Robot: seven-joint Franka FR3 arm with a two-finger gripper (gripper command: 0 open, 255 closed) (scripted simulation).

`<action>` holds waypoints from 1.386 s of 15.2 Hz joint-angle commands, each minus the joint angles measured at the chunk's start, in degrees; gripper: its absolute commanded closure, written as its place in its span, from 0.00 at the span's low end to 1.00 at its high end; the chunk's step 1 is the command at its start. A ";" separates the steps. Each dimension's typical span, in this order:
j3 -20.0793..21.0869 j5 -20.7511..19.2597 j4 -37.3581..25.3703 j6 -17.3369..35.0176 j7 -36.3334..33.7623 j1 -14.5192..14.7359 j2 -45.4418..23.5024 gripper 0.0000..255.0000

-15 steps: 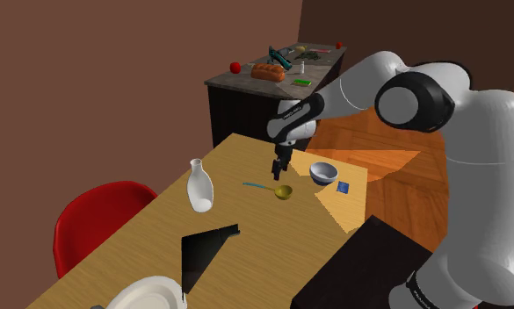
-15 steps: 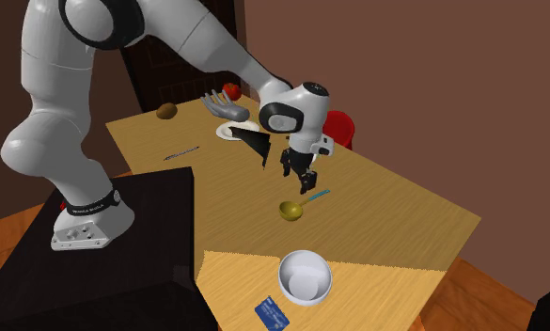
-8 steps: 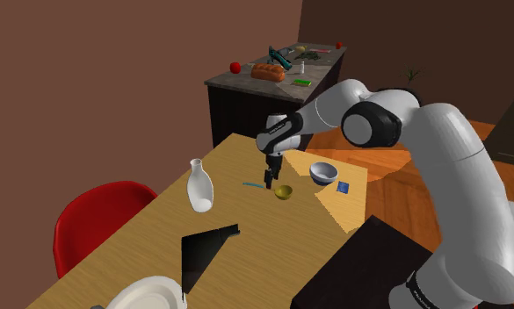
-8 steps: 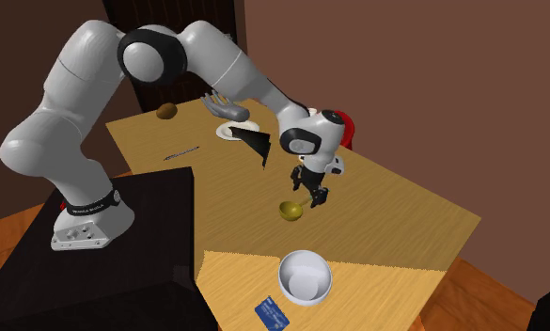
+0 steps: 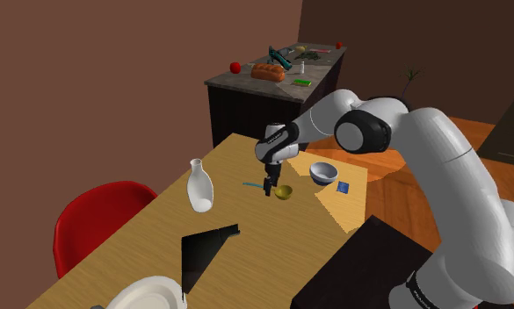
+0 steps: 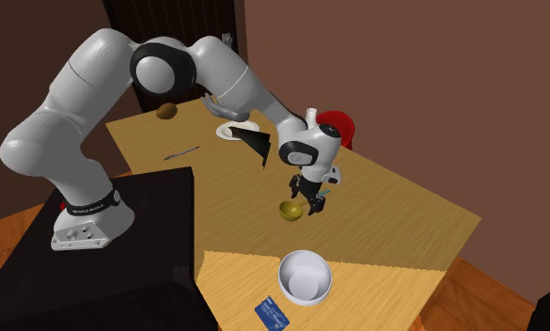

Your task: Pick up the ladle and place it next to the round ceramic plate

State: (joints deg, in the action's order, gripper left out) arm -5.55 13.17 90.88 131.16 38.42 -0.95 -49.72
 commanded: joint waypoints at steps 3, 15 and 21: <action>0.07 0.05 -0.32 0.28 -0.04 0.03 -0.57 0.00; 0.07 0.05 -0.29 0.27 -0.05 0.04 -0.53 1.00; -0.21 -0.21 0.71 -1.21 -0.29 0.22 1.96 1.00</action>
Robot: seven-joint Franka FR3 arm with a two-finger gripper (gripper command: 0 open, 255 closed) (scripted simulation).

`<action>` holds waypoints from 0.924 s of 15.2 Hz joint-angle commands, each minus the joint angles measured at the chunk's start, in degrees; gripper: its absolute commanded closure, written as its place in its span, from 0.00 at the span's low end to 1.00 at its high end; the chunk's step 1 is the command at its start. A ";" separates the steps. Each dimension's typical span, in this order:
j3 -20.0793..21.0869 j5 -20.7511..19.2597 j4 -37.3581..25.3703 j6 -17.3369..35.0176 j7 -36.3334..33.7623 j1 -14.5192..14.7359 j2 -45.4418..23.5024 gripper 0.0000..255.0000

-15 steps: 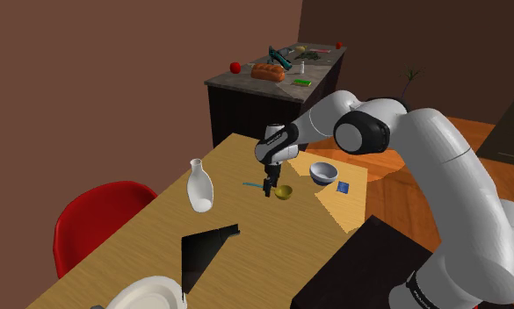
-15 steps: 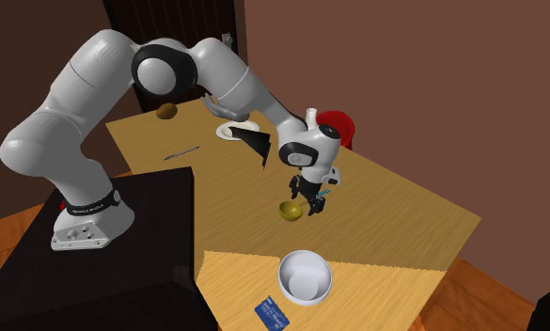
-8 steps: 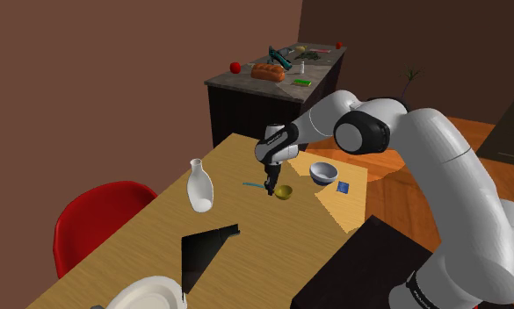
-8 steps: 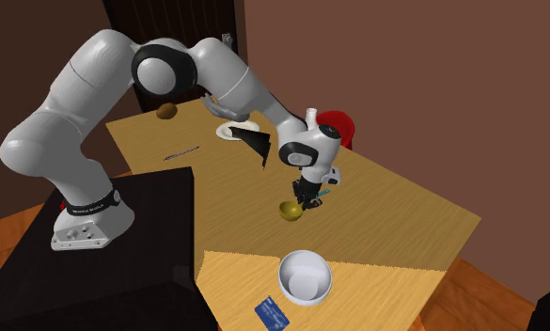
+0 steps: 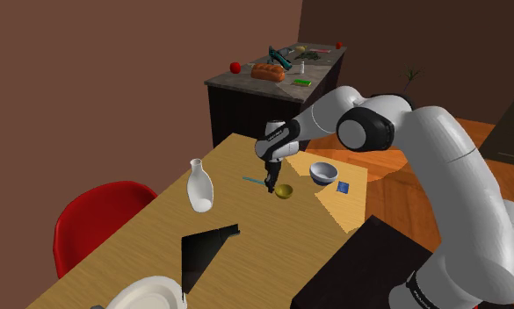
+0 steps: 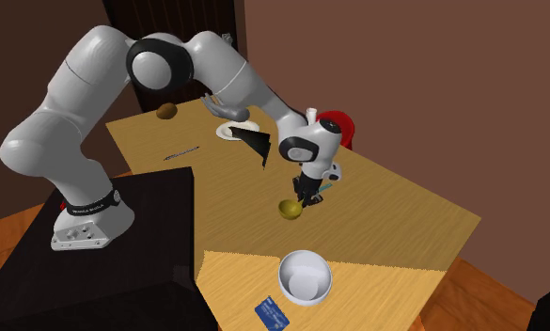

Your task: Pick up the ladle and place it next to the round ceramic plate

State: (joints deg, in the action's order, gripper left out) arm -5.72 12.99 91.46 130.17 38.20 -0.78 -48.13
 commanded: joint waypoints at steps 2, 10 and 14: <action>-0.18 -0.19 0.56 -1.02 -0.20 0.14 1.58 1.00; -0.72 -0.82 1.67 -4.48 -0.81 0.49 6.18 1.00; -0.97 -1.16 1.94 -6.34 -1.13 0.65 8.32 1.00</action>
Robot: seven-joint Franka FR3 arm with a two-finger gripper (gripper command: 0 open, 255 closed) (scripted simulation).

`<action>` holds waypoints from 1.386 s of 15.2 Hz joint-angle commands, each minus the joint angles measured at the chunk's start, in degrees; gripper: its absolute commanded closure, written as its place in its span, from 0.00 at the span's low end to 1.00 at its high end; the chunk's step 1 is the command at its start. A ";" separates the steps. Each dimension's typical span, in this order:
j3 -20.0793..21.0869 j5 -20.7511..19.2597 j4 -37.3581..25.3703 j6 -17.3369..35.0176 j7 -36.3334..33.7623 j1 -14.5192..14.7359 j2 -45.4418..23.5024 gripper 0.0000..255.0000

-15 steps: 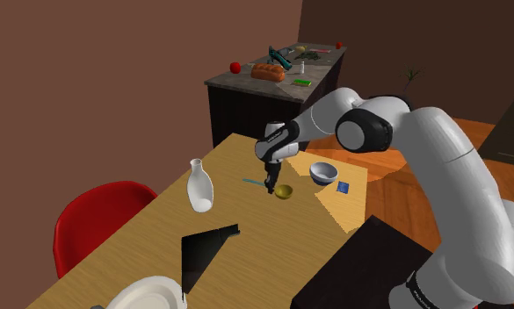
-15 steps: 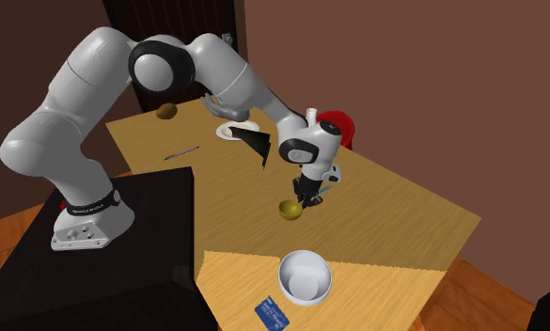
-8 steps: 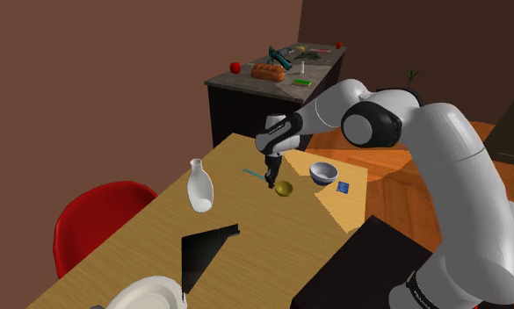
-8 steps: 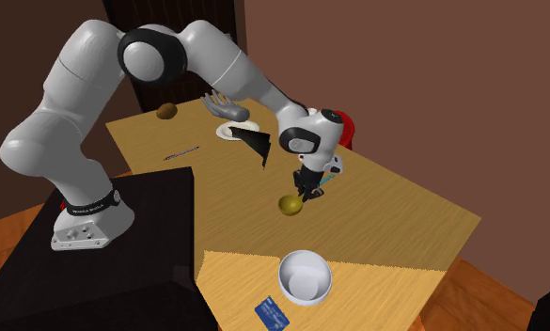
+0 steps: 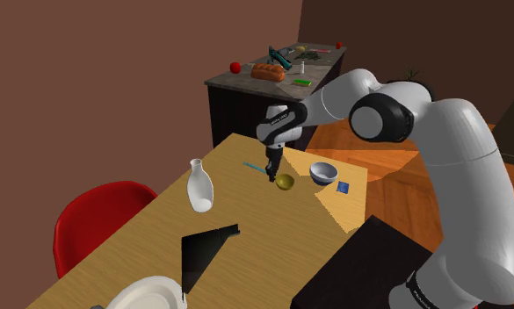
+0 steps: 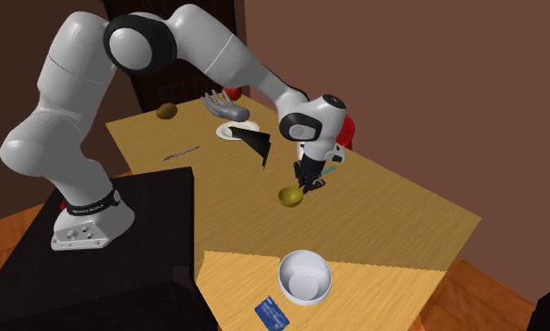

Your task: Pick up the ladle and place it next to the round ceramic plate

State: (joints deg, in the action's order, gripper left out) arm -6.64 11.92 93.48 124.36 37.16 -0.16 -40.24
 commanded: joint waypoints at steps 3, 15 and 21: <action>-0.24 -0.34 -0.07 -2.01 -0.34 0.13 1.94 1.00; 1.49 -0.31 20.72 6.11 -7.28 7.36 15.57 1.00; 3.63 0.14 31.02 10.93 -12.99 12.11 21.90 1.00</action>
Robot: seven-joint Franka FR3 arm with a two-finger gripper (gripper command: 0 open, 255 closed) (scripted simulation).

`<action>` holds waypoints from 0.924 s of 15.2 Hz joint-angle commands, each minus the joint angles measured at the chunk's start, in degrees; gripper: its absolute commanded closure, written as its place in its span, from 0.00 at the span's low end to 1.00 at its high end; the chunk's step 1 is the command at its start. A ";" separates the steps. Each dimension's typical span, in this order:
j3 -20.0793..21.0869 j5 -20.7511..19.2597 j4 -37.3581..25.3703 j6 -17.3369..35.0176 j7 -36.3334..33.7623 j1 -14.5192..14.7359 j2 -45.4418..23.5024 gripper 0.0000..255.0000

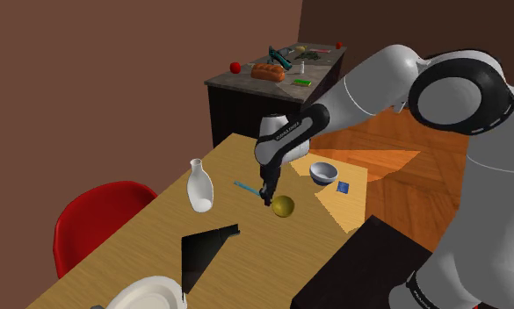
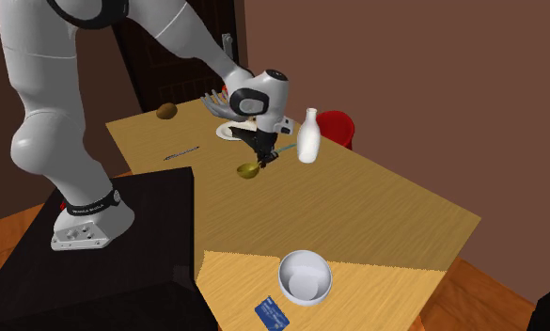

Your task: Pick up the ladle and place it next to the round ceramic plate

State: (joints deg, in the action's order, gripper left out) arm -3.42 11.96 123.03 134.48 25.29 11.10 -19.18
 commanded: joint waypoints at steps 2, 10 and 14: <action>1.31 0.33 4.37 2.23 -3.22 2.45 2.65 1.00; 5.72 1.73 13.43 7.07 -12.51 9.07 8.35 1.00; 8.32 2.62 16.40 9.06 -17.65 12.57 10.19 1.00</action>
State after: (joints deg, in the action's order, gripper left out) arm 4.21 14.36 138.66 143.09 9.16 22.73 -9.60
